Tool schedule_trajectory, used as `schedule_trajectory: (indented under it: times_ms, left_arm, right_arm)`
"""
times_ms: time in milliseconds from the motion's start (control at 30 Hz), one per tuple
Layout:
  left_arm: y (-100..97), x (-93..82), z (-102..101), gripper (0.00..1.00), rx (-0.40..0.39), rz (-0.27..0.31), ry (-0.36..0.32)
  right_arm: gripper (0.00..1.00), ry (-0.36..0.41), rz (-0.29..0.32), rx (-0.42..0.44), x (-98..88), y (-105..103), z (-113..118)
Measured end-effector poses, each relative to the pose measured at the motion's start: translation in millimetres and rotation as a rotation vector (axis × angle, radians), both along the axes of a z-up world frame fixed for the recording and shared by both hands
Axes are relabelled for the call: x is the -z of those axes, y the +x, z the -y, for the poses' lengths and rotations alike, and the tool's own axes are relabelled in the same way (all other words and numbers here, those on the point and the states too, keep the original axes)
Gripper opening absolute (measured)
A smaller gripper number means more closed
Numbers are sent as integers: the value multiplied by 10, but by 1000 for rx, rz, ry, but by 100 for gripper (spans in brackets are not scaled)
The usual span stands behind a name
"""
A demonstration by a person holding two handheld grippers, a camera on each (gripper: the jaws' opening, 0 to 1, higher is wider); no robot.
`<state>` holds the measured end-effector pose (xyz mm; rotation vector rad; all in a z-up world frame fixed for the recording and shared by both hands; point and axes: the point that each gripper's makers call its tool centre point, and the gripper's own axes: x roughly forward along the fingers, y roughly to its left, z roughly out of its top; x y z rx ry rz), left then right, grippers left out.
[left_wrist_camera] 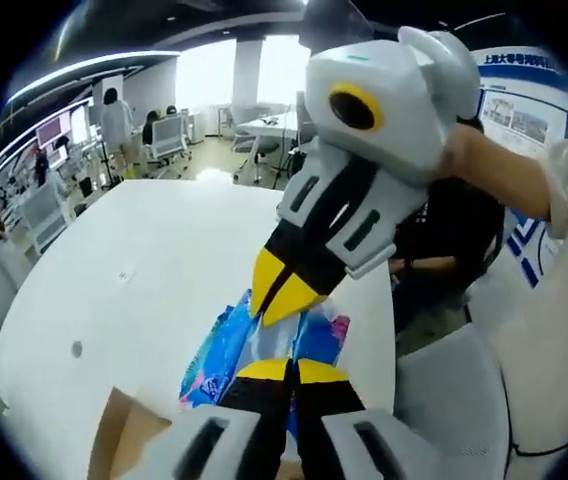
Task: Operate the shoe box by opening the lid, removing the specified soft item, and placing it in the target area until the item is outside and the box remains undamaged.
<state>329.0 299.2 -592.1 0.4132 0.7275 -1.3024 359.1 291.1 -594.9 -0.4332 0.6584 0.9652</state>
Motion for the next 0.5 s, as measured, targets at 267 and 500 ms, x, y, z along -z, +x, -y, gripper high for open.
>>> schedule_trajectory:
  times_ms: [267, 500]
  left_arm:
    - [103, 95, 283, 0, 14, -16, -15]
    - [162, 213, 557, 0, 48, -41, -4]
  right_arm:
    - [0, -18, -14, 16, 77, 101, 273]
    - [0, -26, -36, 0, 211, 132, 526]
